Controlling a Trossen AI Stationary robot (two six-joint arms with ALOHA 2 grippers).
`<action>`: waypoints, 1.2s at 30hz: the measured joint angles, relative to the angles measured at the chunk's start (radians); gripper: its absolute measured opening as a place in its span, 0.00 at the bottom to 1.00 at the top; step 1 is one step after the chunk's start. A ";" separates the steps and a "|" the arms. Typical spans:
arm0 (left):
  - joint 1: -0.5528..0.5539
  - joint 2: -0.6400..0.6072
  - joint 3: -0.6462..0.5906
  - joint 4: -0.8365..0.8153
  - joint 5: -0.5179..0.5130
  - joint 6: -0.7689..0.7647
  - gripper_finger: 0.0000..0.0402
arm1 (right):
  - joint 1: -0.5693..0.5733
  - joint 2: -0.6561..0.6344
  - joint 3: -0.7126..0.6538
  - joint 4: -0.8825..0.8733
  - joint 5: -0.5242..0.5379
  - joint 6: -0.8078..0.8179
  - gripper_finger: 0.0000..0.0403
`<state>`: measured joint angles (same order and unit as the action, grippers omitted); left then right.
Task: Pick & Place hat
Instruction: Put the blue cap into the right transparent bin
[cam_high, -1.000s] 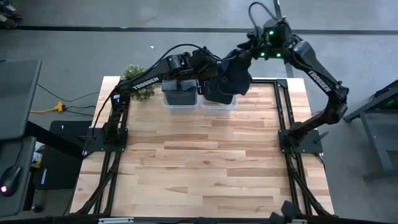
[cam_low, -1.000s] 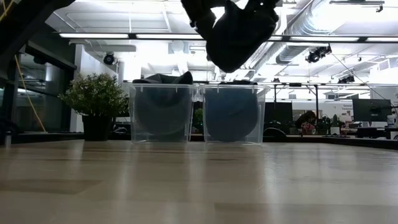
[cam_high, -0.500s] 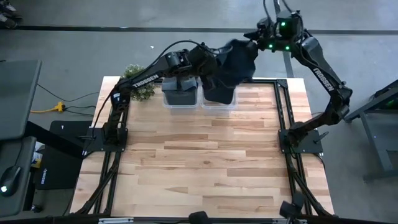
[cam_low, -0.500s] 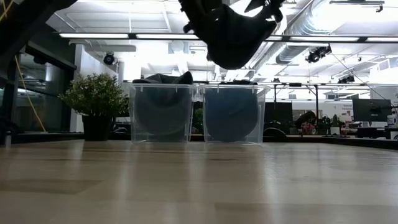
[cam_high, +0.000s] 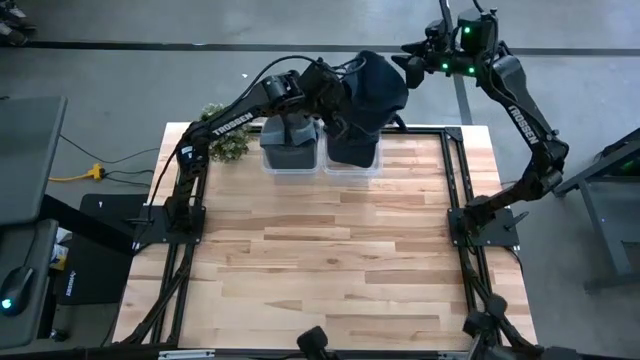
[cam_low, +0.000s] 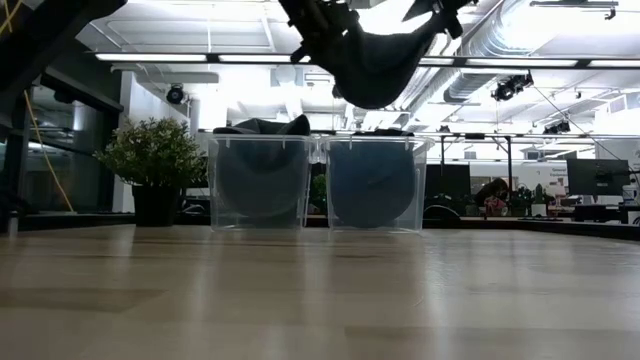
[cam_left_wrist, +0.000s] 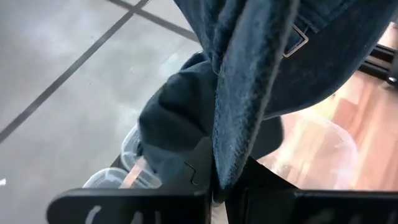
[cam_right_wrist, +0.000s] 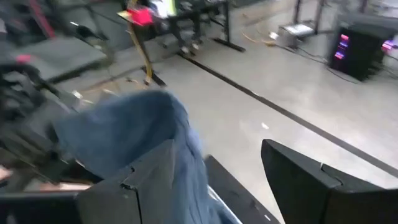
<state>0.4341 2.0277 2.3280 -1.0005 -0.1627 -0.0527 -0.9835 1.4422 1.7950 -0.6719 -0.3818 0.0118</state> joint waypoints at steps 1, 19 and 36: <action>0.009 0.000 0.000 -0.003 -0.001 -0.010 0.01 | -0.005 0.000 0.000 -0.010 0.013 -0.008 0.58; 0.147 0.002 0.000 0.116 0.094 -0.045 0.01 | -0.023 0.001 -0.065 -0.016 -0.060 -0.014 0.58; 0.148 0.031 0.002 0.115 0.163 -0.021 0.01 | -0.072 0.022 -0.029 0.058 -0.147 -0.052 0.58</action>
<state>0.5823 2.0583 2.3295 -0.8860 -0.0002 -0.0734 -1.0551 1.4644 1.7664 -0.6143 -0.5284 -0.0398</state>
